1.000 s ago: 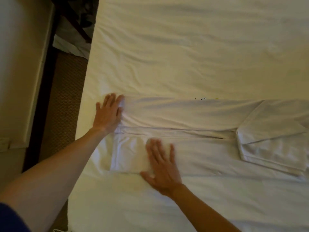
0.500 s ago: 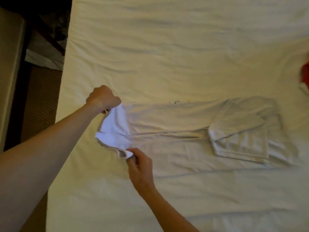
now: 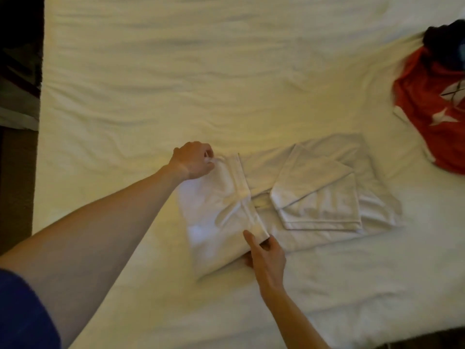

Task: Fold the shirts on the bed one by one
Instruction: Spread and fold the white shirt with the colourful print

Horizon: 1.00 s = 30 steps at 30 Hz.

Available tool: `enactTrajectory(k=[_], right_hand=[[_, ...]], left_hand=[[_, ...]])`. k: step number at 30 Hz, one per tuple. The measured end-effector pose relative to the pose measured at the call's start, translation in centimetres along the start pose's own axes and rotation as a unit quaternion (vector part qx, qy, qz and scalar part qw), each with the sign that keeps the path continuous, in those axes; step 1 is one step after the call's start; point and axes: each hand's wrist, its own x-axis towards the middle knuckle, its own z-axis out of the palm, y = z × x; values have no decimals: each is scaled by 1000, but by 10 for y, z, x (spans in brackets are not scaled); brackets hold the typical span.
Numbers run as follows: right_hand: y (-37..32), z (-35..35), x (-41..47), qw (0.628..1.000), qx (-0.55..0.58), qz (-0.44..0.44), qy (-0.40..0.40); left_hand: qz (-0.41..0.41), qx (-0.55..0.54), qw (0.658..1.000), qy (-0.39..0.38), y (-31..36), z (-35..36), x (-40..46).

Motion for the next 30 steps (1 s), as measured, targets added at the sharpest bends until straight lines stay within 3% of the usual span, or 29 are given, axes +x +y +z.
enactTrajectory(k=[3, 8, 11, 13, 15, 18, 20, 22, 24, 27, 30], right_hand=[[2, -6, 5, 996, -73, -31, 43], [5, -13, -9, 984, -154, -4, 91], [5, -7, -24, 955, -233, -143, 112], [8, 7, -36, 918, -291, -267, 44], [12, 27, -41, 861, -395, -319, -37], [15, 62, -42, 782, -553, -262, -120], [16, 77, -40, 766, -585, -236, -122], [13, 81, -39, 769, -577, -250, -118], [7, 75, -40, 802, -526, -246, -140], [-3, 55, -45, 867, -407, -152, -242], [-24, 31, -61, 870, -267, -15, -413]], left_hand=[[-3, -30, 999, 40, -1, 7, 3], [34, -45, 996, 75, -5, 13, -3], [120, 54, 978, 161, -23, 16, -17], [240, 124, 942, 198, -42, 21, -31], [275, 223, 923, 149, -63, 27, -45], [158, 343, 926, 0, -80, 38, -57], [153, 343, 927, 8, -80, 43, -60], [214, 300, 926, 84, -75, 41, -63], [248, 269, 922, 126, -75, 36, -64], [103, 317, 942, -27, -64, 11, -75], [11, 408, 897, -169, -34, -25, -85]])
